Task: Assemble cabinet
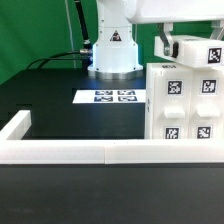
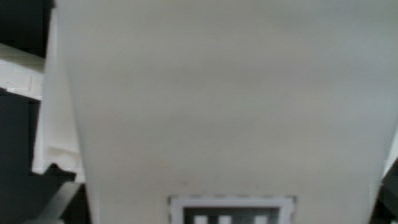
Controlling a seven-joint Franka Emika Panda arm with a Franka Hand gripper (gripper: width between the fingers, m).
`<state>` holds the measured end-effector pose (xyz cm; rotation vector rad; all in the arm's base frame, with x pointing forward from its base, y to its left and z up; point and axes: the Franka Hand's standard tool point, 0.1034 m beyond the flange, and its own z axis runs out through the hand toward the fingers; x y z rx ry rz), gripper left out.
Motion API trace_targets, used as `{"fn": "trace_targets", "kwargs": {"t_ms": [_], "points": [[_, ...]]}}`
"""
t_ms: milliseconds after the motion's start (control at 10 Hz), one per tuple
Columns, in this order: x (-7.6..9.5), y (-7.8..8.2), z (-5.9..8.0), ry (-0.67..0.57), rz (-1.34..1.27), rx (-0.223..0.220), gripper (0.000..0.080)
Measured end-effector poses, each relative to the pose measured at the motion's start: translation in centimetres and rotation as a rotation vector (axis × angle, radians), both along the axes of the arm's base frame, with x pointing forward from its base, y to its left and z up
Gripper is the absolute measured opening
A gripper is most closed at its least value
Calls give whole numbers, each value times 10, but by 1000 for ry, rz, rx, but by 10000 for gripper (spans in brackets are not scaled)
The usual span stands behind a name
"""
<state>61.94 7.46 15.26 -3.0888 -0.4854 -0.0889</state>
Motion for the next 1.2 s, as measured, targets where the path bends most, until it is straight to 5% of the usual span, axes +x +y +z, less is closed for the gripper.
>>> {"fn": "trace_targets", "kwargs": {"t_ms": [1200], "points": [[-3,0,-2,17,-1020,86,560]]}}
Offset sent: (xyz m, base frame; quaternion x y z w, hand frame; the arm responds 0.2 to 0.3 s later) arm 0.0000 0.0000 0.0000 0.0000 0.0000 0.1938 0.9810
